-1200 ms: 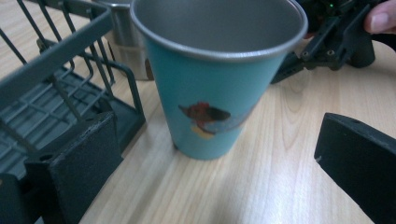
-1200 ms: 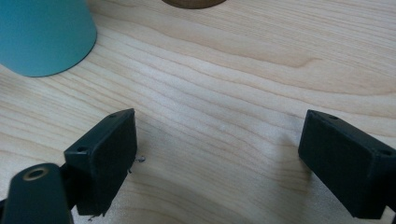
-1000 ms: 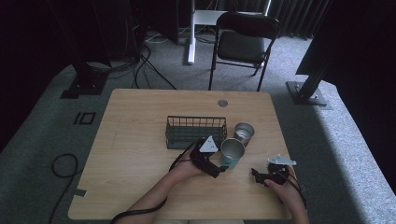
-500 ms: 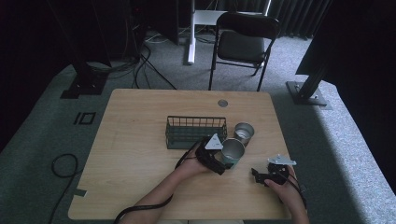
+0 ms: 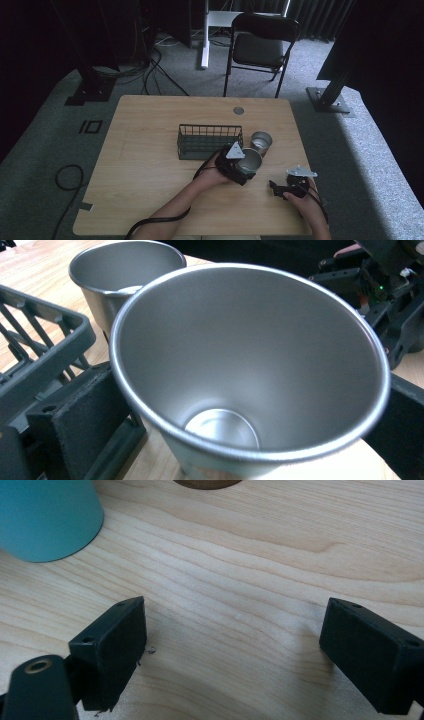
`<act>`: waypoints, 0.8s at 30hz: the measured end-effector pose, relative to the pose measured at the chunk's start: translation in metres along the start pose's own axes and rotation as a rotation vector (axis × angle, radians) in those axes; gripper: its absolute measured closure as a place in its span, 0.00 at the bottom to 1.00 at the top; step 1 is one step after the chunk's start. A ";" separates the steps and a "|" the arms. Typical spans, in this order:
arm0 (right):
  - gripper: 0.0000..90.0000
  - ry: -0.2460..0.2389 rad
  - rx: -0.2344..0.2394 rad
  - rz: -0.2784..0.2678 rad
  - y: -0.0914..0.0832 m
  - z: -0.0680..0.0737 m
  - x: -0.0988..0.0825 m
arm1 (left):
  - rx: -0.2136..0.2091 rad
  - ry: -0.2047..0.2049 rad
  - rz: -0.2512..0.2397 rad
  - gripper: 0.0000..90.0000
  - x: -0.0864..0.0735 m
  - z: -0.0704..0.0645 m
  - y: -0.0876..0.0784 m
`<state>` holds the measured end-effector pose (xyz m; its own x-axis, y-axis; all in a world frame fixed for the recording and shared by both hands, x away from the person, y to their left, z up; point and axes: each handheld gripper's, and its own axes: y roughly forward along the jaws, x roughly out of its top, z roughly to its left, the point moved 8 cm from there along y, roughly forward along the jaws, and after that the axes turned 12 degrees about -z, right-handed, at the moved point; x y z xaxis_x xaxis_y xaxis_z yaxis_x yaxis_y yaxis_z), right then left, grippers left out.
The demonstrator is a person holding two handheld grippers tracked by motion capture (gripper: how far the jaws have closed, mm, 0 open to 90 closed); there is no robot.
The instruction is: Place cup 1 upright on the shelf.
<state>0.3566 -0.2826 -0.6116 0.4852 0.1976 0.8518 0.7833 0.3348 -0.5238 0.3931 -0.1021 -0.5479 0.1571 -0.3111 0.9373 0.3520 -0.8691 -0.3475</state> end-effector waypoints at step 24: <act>0.12 0.001 0.000 0.000 0.000 0.000 0.000 | 0.031 0.062 -0.012 0.15 0.005 -0.005 0.012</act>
<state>0.3565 -0.2825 -0.6116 0.4859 0.1966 0.8516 0.7830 0.3350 -0.5241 0.3931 -0.1159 -0.5469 0.0952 -0.3248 0.9410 0.3818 -0.8611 -0.3359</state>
